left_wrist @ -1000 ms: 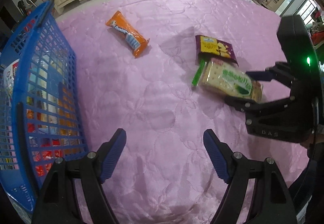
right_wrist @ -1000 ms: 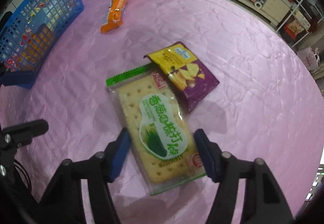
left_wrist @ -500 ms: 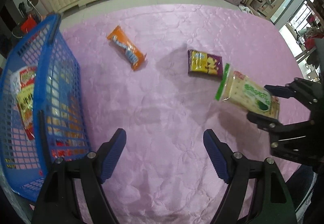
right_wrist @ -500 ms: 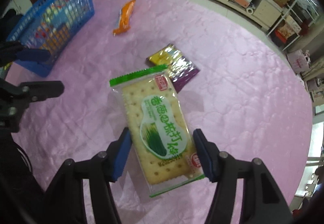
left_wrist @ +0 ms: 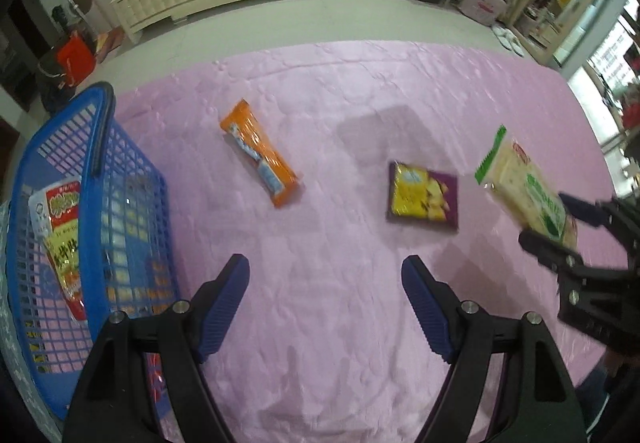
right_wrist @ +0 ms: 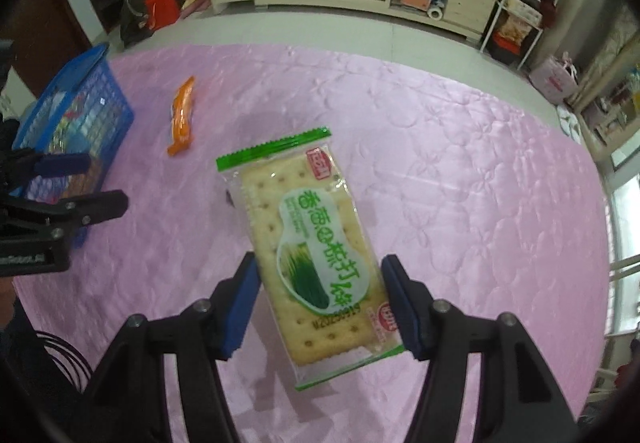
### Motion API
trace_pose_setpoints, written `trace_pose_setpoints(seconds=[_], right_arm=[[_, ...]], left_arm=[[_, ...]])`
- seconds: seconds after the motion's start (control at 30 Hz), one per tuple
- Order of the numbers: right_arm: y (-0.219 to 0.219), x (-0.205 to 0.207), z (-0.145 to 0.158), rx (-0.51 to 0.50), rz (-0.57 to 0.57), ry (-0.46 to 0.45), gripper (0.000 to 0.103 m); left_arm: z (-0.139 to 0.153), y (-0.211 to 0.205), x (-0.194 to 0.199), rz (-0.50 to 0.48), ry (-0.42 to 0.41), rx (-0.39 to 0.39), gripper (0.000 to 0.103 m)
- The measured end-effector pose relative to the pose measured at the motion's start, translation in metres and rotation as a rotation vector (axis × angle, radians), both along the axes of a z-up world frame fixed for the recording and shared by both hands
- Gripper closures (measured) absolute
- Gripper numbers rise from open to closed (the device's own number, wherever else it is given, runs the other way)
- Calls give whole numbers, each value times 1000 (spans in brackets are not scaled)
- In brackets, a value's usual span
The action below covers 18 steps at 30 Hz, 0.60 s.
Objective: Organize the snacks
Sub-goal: 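Grasp the green-printed cracker pack with the right gripper and lift it, then grasp the orange bar with the left gripper while the right carries the cracker pack toward the basket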
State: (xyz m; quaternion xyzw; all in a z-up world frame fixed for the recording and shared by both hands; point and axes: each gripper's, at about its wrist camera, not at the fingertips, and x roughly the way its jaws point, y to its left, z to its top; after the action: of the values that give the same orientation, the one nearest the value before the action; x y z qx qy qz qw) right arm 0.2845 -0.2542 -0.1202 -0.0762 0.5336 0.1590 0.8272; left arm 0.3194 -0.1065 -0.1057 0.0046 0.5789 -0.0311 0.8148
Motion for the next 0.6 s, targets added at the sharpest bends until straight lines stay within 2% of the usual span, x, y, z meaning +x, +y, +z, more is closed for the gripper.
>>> trace_pose_setpoints(seconds=[0.1, 0.2, 0.33, 0.5, 0.6], right_arm=[[3, 10, -2, 29, -19, 5, 37], [4, 39, -8, 79, -54, 33, 37], [9, 55, -18, 84, -67, 50, 37], [20, 75, -35, 62, -42, 52, 37], [23, 80, -38, 53, -28, 46, 37]], left_arm=[[-8, 3, 19, 34, 6, 10, 26], [-18, 9, 34, 88, 16, 9, 26], [-31, 12, 56, 116, 21, 95, 26], [-45, 35, 79, 200, 60, 41, 27], [-60, 42, 94, 222, 96, 74, 29]])
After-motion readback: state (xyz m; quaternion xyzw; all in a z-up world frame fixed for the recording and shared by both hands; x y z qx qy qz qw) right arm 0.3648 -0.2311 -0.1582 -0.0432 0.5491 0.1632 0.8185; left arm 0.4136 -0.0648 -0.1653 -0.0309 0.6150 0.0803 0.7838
